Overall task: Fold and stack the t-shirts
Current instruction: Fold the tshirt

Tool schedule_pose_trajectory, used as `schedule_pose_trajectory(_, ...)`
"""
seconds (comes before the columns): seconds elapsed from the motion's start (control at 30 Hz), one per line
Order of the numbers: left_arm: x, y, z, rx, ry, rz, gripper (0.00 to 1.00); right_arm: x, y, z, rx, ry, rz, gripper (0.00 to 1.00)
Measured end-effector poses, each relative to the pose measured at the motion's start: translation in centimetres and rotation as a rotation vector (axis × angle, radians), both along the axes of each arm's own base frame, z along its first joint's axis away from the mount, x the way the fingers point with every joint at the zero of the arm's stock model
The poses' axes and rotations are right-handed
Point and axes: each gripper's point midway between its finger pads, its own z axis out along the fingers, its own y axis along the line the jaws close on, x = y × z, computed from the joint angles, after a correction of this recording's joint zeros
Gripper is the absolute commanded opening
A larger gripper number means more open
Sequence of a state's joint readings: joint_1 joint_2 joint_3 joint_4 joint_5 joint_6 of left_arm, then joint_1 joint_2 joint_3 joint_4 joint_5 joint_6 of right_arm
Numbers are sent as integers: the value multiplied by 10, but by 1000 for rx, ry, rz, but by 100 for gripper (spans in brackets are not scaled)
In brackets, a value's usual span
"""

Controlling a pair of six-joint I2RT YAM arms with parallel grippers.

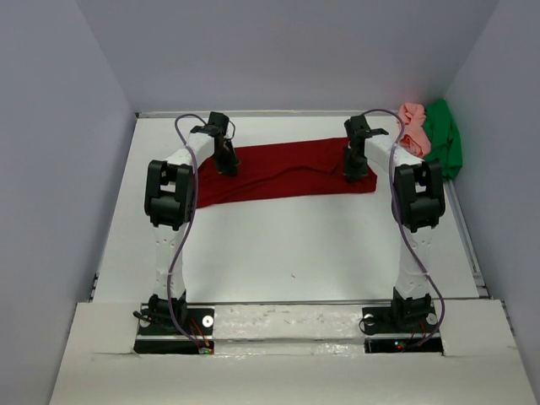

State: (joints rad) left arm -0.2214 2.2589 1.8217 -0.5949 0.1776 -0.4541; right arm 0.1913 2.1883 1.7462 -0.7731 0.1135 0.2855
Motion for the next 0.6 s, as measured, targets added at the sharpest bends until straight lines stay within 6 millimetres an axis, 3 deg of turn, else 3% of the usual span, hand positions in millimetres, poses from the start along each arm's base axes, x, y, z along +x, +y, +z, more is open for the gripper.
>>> schedule_pose_trajectory(0.33, -8, 1, -3, -20, 14, 32, 0, -39, 2, -3, -6, 33, -36, 0)
schedule_pose_trajectory(0.6, -47, 4, -6, -52, 42, 51, 0, -74, -6, -3, -18, 69, -71, 0)
